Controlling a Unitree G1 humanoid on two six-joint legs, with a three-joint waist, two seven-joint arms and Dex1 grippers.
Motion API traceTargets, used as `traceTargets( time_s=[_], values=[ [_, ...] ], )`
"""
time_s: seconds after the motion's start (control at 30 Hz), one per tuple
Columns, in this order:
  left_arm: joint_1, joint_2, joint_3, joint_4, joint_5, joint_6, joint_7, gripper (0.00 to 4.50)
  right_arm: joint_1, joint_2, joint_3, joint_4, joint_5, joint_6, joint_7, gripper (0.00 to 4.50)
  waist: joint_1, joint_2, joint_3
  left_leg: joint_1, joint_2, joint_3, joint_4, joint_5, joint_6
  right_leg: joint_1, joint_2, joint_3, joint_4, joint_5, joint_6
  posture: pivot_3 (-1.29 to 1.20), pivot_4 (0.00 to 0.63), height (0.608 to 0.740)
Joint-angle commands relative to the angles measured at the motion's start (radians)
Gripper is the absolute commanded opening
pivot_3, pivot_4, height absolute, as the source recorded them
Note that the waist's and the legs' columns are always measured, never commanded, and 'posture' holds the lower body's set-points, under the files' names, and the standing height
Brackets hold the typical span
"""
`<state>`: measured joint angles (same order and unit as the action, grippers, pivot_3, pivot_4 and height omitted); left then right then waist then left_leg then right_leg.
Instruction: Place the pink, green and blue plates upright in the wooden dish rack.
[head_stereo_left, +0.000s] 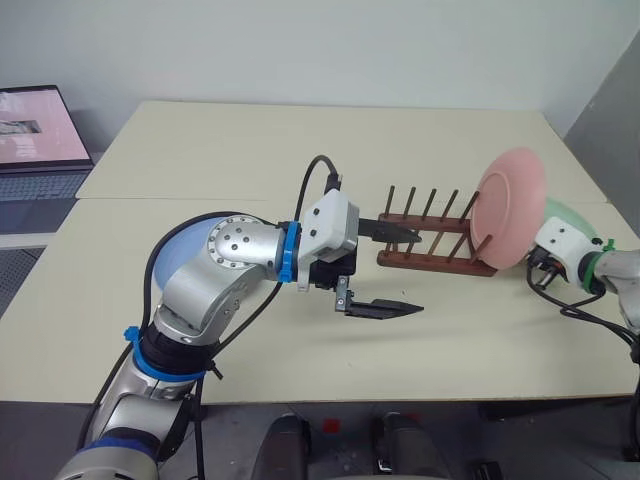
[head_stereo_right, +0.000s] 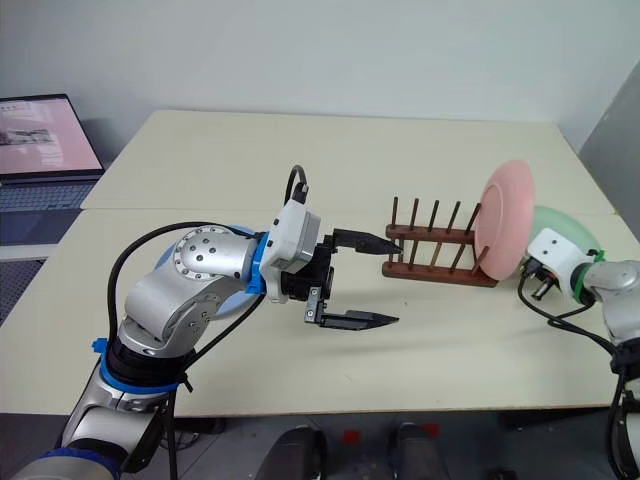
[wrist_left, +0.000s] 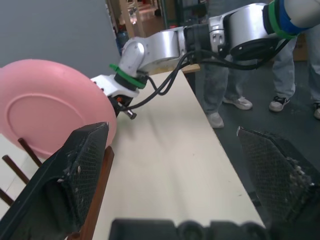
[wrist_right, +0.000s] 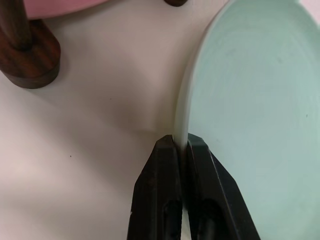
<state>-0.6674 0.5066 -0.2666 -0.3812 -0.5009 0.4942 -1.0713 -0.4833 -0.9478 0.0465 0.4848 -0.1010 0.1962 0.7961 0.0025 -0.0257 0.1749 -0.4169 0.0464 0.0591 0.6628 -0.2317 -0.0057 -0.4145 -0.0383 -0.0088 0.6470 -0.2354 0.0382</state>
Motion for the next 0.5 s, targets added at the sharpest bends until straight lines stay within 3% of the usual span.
traceTargets(
  time_s=[0.03, 0.23, 0.33, 0.5],
  values=[
    [0.015, 0.021, 0.064, -0.008, -0.011, -0.003, 0.018, 4.5, 0.031, -0.096, -0.187, -0.187, 0.03, 0.069, -0.071, 0.04, -0.001, 0.002, 0.001, 0.0, 0.0, 0.0, 0.0, 0.0, 0.0, 0.0, 0.0, 0.0, 0.0, 0.0, 0.0, 0.0, 0.15, 0.74],
    [0.045, 0.059, 0.127, -0.001, -0.03, 0.007, 0.026, 4.5, -0.001, -0.127, -0.371, -0.475, 0.104, 0.164, -0.117, 0.04, -0.013, 0.005, 0.001, 0.002, 0.001, 0.0, 0.0, 0.0, 0.0, -0.001, 0.001, 0.001, 0.001, -0.001, 0.002, 0.0, 0.15, 0.74],
    [0.064, 0.085, 0.156, 0.001, -0.031, 0.006, 0.02, 4.5, -0.11, -0.041, -0.413, -0.66, 0.269, 0.269, -0.119, 0.04, -0.022, 0.005, 0.001, 0.002, 0.002, -0.001, 0.0, 0.0, 0.0, -0.001, 0.004, 0.001, 0.002, -0.001, 0.001, 0.0, 0.15, 0.74],
    [0.083, 0.117, 0.18, 0.009, -0.026, -0.001, 0.009, 4.5, -0.271, 0.198, -0.457, -0.922, 0.645, 0.564, -0.218, 0.04, -0.027, 0.004, 0.002, 0.002, 0.003, -0.003, 0.0, 0.0, 0.0, -0.001, 0.004, 0.001, 0.004, 0.0, 0.0, 0.0, 0.15, 0.74]
  ],
)
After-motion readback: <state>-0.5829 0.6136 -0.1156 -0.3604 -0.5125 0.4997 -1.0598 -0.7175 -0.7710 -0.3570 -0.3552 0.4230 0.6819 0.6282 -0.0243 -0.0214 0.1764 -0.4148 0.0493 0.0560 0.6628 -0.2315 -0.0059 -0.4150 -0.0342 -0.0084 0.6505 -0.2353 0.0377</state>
